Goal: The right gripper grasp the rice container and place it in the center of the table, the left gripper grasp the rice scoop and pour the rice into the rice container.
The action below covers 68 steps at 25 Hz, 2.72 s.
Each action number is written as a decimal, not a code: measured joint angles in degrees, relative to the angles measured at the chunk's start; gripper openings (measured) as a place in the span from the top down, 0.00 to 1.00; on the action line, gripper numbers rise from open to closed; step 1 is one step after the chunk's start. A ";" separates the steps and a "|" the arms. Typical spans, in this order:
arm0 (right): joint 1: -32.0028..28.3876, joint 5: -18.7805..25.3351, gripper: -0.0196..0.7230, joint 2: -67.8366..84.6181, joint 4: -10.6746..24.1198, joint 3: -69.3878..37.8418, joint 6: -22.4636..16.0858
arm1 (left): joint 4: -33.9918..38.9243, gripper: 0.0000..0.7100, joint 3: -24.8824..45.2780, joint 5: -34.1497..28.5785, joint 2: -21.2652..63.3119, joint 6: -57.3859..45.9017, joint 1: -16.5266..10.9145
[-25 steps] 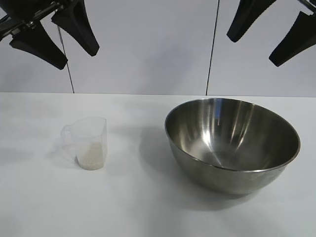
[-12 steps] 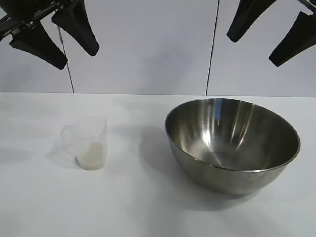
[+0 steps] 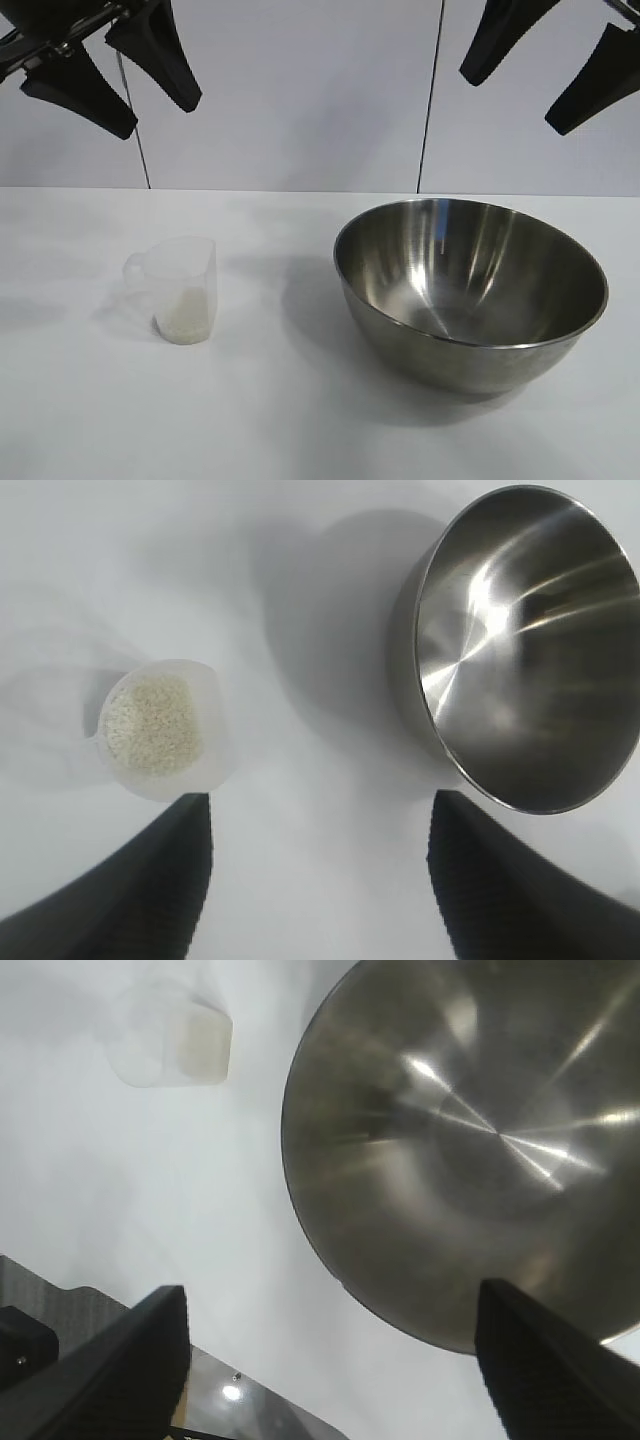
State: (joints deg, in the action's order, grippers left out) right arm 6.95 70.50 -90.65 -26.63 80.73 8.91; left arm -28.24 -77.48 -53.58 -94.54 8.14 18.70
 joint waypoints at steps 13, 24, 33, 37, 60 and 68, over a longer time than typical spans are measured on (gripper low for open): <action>0.00 0.04 0.24 -2.45 18.99 0.00 -5.91 | 0.00 0.35 0.00 0.82 0.00 0.05 0.00; -3.85 -0.43 0.24 -14.04 20.03 0.00 -7.18 | 0.00 0.35 0.00 1.76 0.00 0.05 0.00; -6.36 -6.07 0.24 -15.01 20.22 0.00 -6.28 | 0.00 0.35 0.00 1.92 0.00 0.96 0.00; -6.36 -7.32 0.24 -15.89 20.02 0.00 -5.79 | 0.00 0.35 0.00 2.18 0.00 1.01 0.00; -3.39 -16.09 0.77 -28.50 13.99 0.00 -2.77 | 0.00 0.35 0.00 4.13 0.00 1.01 0.00; -3.34 -14.65 0.96 -28.50 12.00 0.00 -0.40 | 0.00 0.35 0.00 5.09 0.00 1.01 0.00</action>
State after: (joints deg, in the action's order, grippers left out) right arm 3.61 55.86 -119.15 -14.64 80.73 8.51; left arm -28.24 -77.48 -48.49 -94.54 9.15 18.70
